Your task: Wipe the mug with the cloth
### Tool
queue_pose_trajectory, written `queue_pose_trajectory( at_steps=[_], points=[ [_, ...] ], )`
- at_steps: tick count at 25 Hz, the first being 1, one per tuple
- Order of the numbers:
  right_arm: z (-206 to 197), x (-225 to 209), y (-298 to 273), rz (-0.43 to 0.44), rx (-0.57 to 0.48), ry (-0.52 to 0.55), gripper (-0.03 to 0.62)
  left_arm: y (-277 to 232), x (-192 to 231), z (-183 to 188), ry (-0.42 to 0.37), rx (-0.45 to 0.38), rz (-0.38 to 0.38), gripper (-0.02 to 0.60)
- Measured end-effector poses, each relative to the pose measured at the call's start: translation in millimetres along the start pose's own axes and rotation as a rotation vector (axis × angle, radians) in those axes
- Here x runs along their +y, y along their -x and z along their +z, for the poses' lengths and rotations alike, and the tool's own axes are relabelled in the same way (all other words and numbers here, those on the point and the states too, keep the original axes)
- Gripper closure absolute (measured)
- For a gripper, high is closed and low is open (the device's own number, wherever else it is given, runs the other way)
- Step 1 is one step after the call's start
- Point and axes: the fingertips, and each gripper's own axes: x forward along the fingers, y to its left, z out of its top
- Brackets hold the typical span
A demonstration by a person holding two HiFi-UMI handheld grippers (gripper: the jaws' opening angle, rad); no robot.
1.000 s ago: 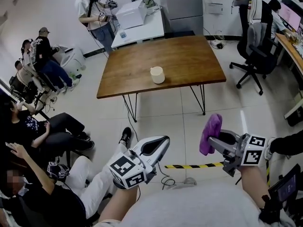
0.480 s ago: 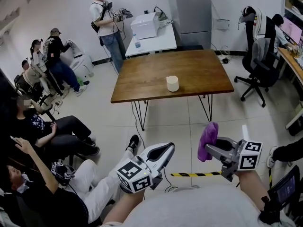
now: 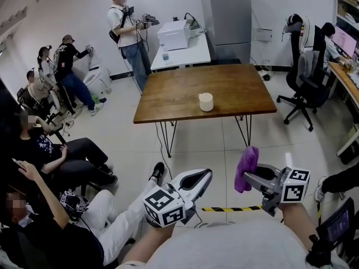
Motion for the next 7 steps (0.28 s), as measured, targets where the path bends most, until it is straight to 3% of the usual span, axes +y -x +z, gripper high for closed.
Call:
queue_pose_trajectory(
  at_steps=[7],
  points=[
    [-1, 1, 9, -0.005, -0.008, 0.007, 0.488, -8, -14, -1, -0.03, 0.019, -0.02, 0.581]
  ],
)
